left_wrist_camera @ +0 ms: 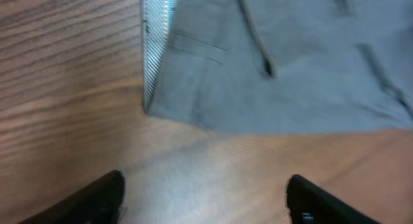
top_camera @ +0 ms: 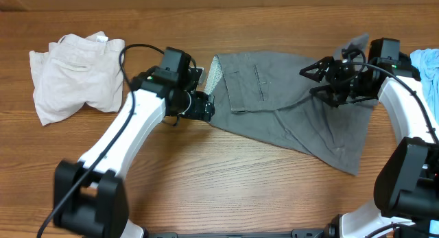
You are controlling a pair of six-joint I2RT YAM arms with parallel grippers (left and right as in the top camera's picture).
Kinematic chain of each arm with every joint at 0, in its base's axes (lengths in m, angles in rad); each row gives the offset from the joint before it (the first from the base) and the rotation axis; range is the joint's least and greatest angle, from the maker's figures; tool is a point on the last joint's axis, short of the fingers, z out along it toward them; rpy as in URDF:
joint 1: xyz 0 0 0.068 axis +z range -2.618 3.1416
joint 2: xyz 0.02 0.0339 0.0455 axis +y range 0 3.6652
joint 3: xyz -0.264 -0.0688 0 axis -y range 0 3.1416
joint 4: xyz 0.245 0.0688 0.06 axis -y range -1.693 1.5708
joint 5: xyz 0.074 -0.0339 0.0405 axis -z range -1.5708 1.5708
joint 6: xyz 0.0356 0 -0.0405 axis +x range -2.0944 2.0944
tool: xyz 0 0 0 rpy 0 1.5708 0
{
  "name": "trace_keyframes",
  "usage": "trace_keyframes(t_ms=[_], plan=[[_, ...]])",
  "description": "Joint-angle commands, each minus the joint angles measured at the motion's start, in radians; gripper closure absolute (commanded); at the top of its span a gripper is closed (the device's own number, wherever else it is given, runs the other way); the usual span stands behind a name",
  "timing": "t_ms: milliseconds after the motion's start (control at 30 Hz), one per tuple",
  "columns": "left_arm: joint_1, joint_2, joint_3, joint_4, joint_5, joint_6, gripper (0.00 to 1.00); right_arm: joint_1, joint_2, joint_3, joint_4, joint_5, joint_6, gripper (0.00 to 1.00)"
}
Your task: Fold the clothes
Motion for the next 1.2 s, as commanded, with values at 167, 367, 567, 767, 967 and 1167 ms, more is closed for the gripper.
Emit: trace_keyframes(t_ms=[167, 367, 567, 767, 967, 1167], plan=[[0.001, 0.212, 0.018, 0.054, -0.045, -0.084, 0.23, 0.008, -0.011, 0.017, -0.025, 0.023, -0.038, 0.2], [0.001, 0.27, 0.018, 0.09, -0.046, -0.087, 0.34, 0.008, -0.011, 0.017, -0.055, 0.026, -0.06, 0.2], [0.001, 0.27, 0.018, 0.171, -0.049, -0.078, 0.68, 0.008, -0.011, 0.017, -0.088, 0.026, -0.082, 0.2], [0.001, 0.27, 0.018, 0.102, -0.05, -0.053, 0.96, 0.008, -0.011, 0.017, -0.157, 0.03, -0.138, 0.24], [0.003, 0.27, 0.018, -0.153, -0.133, -0.126, 0.96, 0.035, -0.011, 0.016, -0.327, 0.103, -0.193, 0.29], [0.004, 0.27, 0.018, -0.299, -0.154, -0.137, 0.96, 0.169, -0.011, -0.027, -0.385, 0.127, -0.231, 0.28]])
